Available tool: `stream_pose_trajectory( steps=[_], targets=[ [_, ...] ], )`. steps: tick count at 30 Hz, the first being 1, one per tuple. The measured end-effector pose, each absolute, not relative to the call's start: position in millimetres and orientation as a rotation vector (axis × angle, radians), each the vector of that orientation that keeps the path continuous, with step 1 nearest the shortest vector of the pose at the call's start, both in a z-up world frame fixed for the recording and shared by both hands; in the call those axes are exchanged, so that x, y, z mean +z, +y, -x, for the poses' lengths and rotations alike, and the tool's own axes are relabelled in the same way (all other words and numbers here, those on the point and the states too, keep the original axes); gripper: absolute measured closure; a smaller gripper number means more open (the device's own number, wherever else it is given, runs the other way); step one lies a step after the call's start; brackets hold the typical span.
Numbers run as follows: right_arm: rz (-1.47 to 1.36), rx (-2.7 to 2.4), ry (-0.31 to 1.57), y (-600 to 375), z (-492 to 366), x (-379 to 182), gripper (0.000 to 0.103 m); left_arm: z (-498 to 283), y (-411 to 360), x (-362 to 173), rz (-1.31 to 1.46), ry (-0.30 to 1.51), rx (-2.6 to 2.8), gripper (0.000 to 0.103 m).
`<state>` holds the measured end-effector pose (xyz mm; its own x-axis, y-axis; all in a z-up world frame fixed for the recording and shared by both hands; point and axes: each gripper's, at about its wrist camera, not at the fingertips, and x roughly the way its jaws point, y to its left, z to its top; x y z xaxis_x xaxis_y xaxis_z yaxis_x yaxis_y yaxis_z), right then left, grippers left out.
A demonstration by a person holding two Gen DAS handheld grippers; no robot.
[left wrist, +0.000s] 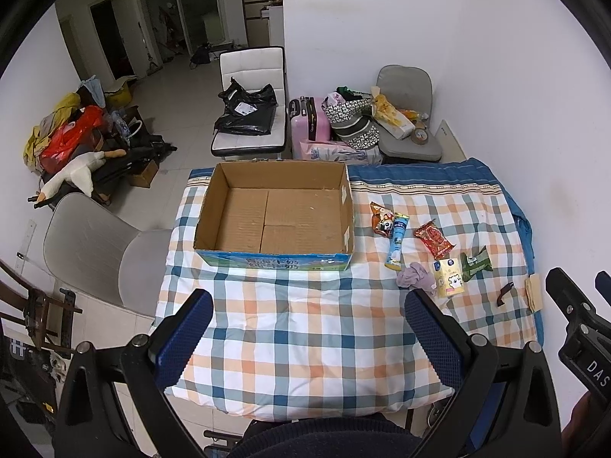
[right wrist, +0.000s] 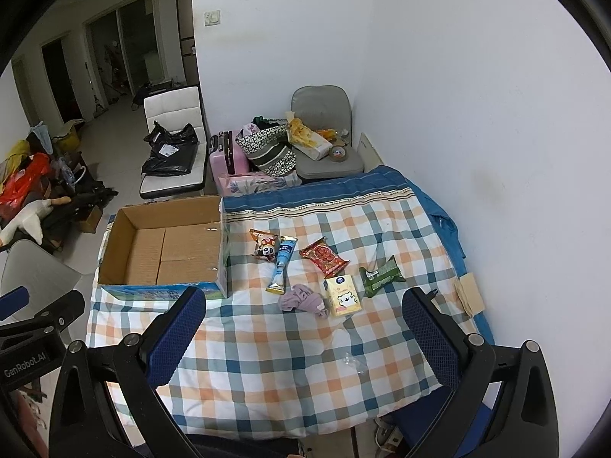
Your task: Organize soft objects
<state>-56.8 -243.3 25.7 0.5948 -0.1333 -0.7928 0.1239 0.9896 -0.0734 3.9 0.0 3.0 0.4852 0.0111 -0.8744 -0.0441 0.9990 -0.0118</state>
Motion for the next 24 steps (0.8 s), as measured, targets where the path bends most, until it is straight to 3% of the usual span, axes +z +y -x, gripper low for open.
stream_pose_trajectory(
  steps=[24],
  targets=[
    [0.014,-0.143,0.926,-244.0,58.8,24.0,0.0,-1.0,-1.4,-1.3,0.042,1.069,0.034,0.0]
  ],
)
